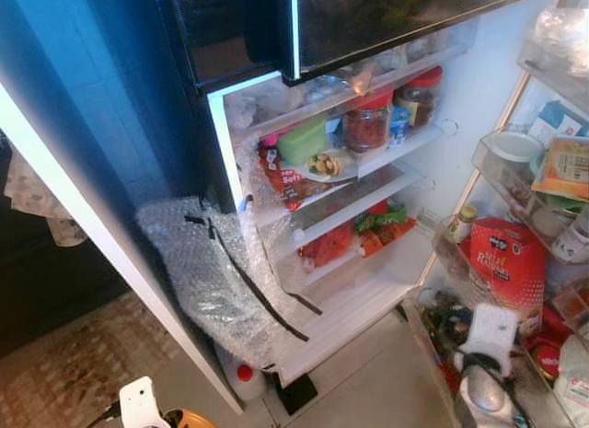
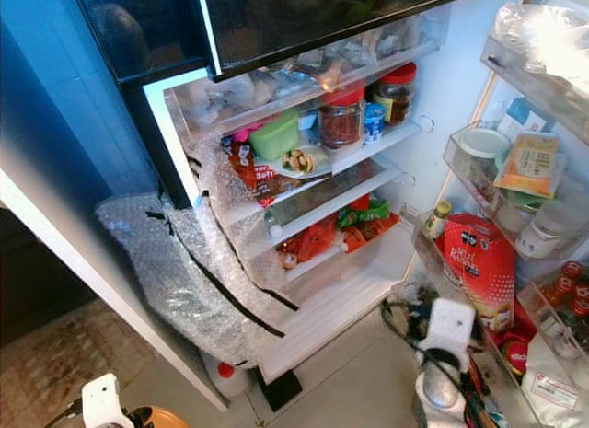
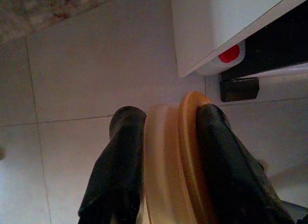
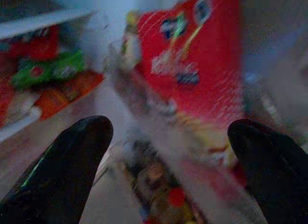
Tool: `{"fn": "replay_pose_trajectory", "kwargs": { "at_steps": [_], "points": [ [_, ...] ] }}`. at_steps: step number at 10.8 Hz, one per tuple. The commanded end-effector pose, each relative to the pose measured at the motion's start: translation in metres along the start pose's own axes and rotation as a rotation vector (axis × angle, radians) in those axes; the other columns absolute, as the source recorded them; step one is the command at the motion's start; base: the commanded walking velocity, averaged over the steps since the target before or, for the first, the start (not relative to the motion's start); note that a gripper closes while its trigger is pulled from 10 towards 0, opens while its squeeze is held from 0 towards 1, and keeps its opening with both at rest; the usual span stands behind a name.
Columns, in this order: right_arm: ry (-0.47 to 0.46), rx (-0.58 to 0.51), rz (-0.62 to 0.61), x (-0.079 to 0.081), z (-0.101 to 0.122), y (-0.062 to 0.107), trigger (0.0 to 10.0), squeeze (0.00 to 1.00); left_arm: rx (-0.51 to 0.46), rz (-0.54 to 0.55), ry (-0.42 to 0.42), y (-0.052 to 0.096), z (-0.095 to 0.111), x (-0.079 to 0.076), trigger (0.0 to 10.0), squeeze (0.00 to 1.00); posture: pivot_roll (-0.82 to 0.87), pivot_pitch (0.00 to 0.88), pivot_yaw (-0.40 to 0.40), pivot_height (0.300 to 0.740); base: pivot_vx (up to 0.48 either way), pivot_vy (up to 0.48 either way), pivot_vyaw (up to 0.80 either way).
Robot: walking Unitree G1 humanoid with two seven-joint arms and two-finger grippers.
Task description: Restocking fridge
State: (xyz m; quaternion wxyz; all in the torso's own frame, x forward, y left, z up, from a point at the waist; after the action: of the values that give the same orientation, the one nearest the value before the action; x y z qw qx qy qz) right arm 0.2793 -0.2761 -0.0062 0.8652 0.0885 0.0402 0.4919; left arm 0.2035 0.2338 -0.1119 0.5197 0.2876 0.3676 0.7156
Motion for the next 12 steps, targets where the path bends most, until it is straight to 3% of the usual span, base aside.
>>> {"fn": "replay_pose_trajectory", "kwargs": {
  "at_steps": [1,7,12],
  "points": [
    [-0.015,-0.057,-0.033,-0.006,0.016,-0.007,10.0,0.00,0.028,0.004,-0.024,0.001,-0.009,0.004,10.0,0.00,-0.11,0.036,0.065,0.740,0.000,0.000,0.00],
    [0.021,0.000,-0.096,-0.027,0.017,-0.018,10.0,0.00,0.027,-0.006,-0.026,0.001,-0.012,0.002,10.0,0.00,-0.12,0.021,0.067,0.740,0.000,0.000,0.00],
    [0.007,-0.106,-0.150,-0.054,0.047,-0.028,10.0,0.00,0.041,-0.016,-0.055,0.002,-0.018,0.000,10.0,0.00,-0.12,0.009,0.069,0.740,0.000,0.000,0.00]
  ]
}}
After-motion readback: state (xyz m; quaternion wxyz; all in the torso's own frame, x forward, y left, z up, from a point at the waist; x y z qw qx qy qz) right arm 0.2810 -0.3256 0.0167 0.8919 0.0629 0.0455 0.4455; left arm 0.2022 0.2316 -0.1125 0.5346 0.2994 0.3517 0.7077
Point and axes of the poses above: a point about 5 cm out from each wrist's last joint towards the gripper, its own y axis pointing back from the gripper into the wrist, its own z axis along the axis of the wrist's last joint, x = y × z, the point moved 4 cm from there along -y, pointing out of the wrist towards the gripper, and after that the axes turned 12 degrees about -y, right-handed, at the moved point
